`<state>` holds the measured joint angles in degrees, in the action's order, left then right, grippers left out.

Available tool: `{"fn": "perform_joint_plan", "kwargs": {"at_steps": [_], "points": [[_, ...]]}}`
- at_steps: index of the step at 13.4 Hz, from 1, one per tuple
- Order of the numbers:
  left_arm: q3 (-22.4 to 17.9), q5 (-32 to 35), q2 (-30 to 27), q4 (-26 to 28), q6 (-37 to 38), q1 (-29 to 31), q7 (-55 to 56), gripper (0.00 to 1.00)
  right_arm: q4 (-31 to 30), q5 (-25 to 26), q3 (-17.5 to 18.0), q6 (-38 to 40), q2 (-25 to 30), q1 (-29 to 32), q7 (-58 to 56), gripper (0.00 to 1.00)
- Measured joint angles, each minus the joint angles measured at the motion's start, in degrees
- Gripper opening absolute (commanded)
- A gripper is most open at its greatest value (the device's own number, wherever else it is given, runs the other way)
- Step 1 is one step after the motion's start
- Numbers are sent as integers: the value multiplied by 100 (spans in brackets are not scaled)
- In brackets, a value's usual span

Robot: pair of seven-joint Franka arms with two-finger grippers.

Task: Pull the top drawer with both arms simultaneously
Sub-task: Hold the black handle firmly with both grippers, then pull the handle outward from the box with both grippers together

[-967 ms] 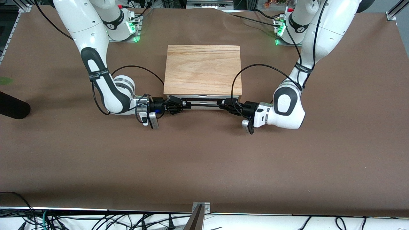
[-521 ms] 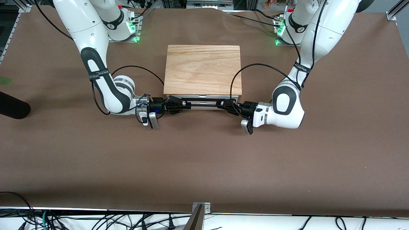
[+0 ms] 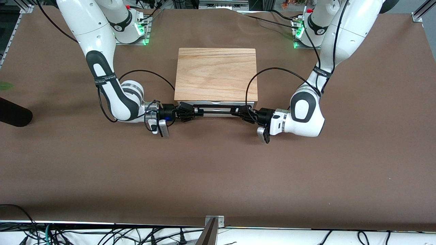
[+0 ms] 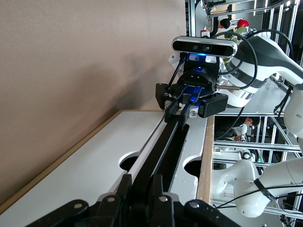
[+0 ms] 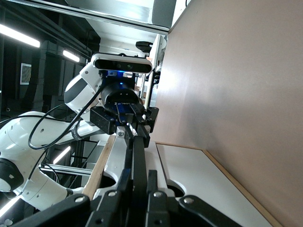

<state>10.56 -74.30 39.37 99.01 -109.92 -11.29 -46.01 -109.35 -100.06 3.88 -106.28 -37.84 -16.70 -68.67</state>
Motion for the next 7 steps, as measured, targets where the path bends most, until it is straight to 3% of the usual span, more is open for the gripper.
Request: {"fn": "perform_joint_plan", "kwargs": {"at_steps": [7], "points": [[-13, 1, 116, -221, -1, -1, -8, 15, 104, -30, -13, -62, -23, 15, 12, 0]]}}
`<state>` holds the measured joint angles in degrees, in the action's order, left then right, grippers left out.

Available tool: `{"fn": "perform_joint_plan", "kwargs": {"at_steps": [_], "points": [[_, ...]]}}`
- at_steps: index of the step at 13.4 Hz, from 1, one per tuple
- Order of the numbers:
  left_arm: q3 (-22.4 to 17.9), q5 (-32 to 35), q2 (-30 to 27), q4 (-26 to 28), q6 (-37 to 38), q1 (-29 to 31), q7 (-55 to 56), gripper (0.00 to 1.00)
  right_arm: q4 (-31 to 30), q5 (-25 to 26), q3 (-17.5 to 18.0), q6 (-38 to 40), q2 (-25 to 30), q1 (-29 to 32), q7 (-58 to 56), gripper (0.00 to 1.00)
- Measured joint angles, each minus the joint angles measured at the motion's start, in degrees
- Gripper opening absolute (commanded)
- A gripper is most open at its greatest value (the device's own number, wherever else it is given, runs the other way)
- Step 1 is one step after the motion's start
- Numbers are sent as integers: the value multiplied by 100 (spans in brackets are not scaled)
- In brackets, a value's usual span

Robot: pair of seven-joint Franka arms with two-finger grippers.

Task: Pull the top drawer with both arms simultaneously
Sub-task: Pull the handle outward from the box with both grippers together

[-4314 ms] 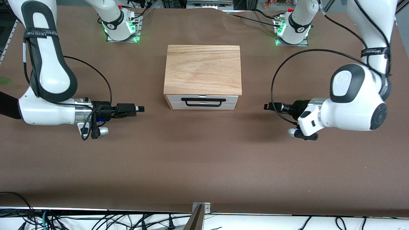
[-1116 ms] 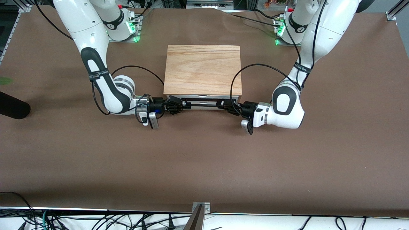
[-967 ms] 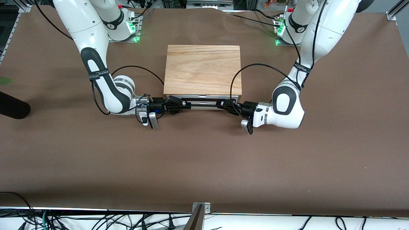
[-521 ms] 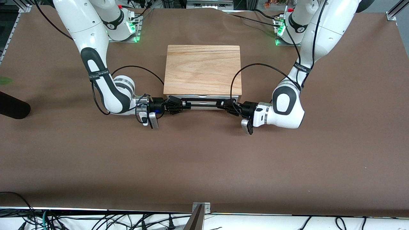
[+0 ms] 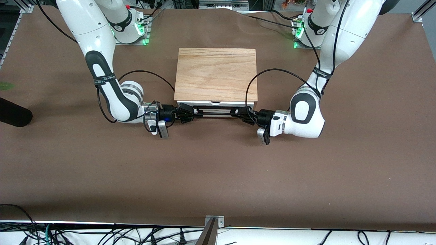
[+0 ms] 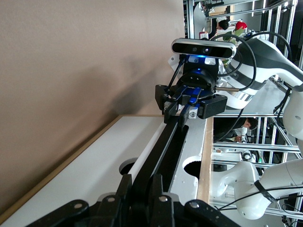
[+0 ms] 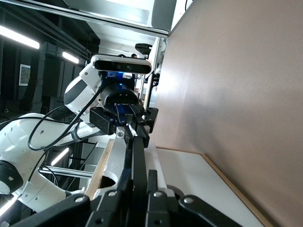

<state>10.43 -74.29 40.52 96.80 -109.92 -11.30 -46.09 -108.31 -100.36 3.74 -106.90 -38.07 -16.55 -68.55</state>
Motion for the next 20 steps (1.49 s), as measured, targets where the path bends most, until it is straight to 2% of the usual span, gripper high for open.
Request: {"fn": "perform_joint_plan", "kwargs": {"at_steps": [4, 9, 20], "points": [[-29, 18, 186, -318, 43, -2, 63, 15, 179, 0, -22, -79, -69, 9, 68, 0], [-31, 463, 496, -1028, 34, -17, 567, 16, 612, -4, -35, -104, -319, 62, 148, 0], [-130, 584, 1236, -2322, 127, -50, 1067, 16, 1466, 6, -96, -389, -732, 74, 797, 0]]}}
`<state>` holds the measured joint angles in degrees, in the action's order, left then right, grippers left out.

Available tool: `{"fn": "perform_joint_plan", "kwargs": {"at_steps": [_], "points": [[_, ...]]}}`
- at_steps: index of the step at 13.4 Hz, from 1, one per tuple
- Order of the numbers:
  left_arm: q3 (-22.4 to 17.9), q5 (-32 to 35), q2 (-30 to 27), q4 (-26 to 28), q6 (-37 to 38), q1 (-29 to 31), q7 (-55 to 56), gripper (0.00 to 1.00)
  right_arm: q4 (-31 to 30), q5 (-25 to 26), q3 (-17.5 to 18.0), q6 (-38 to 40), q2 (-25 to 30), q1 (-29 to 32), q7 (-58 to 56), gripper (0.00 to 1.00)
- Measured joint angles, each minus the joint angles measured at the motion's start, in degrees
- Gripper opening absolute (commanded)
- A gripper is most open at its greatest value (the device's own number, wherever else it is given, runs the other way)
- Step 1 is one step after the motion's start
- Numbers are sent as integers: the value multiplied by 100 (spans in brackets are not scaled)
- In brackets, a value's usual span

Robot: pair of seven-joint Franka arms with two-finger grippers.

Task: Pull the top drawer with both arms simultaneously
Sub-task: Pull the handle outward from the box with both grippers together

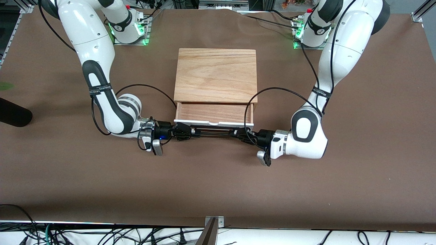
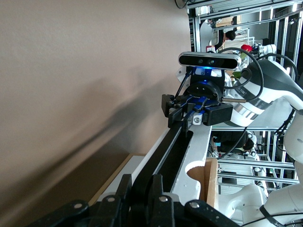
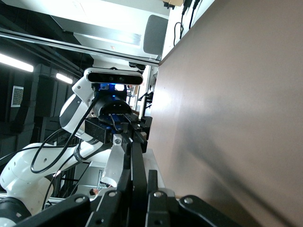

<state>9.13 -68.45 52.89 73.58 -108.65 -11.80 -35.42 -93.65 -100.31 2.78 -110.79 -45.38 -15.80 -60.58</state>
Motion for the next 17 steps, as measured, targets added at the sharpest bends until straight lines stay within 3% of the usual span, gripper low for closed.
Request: {"fn": "perform_joint_plan", "kwargs": {"at_steps": [10, 14, 17], "points": [[-104, 106, 713, -1244, 126, -70, 517, 16, 637, 33, -26, -288, -303, 8, 286, 0], [-162, 106, 793, -1348, 115, -123, 570, 16, 658, 49, -32, -331, -330, 5, 392, 0], [-163, 106, 815, -1370, 117, -124, 575, 23, 660, 52, -32, -351, -333, 0, 405, 0]]}}
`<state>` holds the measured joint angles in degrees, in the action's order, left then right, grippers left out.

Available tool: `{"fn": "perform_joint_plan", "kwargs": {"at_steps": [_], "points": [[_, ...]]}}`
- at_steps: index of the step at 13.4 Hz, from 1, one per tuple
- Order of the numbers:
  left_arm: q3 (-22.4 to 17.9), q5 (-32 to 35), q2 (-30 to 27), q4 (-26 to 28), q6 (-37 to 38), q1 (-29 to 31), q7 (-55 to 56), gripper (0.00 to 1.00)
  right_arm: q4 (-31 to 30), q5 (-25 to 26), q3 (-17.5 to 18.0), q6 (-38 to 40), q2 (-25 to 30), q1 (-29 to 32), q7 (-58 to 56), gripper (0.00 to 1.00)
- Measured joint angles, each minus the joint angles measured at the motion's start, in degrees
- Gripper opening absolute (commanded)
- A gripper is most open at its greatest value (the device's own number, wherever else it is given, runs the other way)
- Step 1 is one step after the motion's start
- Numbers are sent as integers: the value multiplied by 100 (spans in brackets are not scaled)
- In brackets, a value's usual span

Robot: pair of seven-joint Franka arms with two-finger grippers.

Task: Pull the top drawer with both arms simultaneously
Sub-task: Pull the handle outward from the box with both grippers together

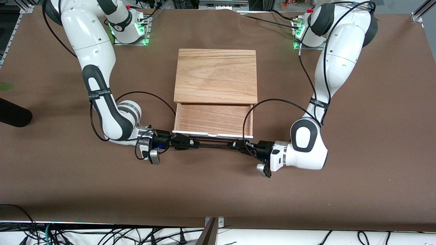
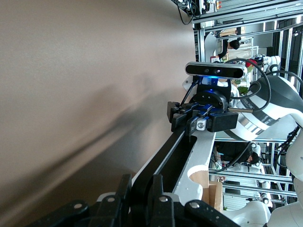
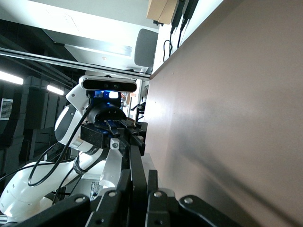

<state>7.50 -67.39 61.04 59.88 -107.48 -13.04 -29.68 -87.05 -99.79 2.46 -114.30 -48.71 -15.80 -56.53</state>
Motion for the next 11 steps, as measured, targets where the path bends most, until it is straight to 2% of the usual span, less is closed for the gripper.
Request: {"fn": "perform_joint_plan", "kwargs": {"at_steps": [2, 3, 4, 5, 6, 7, 8, 9, 11], "points": [[-5, 0, 9, -4, -6, -4, 41, 29, 3, 7, 0, -12, 0, -3, 6, 0], [-6, 0, 10, -6, -13, -7, 77, 35, 5, 11, 0, -15, 0, -4, 12, 1], [-8, -5, 17, -55, -234, -21, 203, 52, 15, 19, 4, 13, 3, -7, 17, 1], [-47, -5, 42, -130, -579, -51, 315, 88, 36, 26, 7, 51, 14, -6, 26, 1], [-95, -5, 82, -181, -750, -74, 365, 100, 62, 51, 6, 70, 20, -6, 29, 1], [-116, -5, 125, -219, -804, -83, 375, 100, 66, 61, 6, 70, 18, -5, 36, 4], [-124, -5, 165, -255, -815, -88, 381, 100, 66, 61, 7, 70, 18, -5, 37, 21], [-127, -5, 192, -275, -818, -91, 389, 100, 66, 60, 7, 70, 19, -5, 41, 99], [-130, -5, 201, -287, -821, -99, 423, 100, 90, 70, 7, 35, 25, -14, 252, 100]]}}
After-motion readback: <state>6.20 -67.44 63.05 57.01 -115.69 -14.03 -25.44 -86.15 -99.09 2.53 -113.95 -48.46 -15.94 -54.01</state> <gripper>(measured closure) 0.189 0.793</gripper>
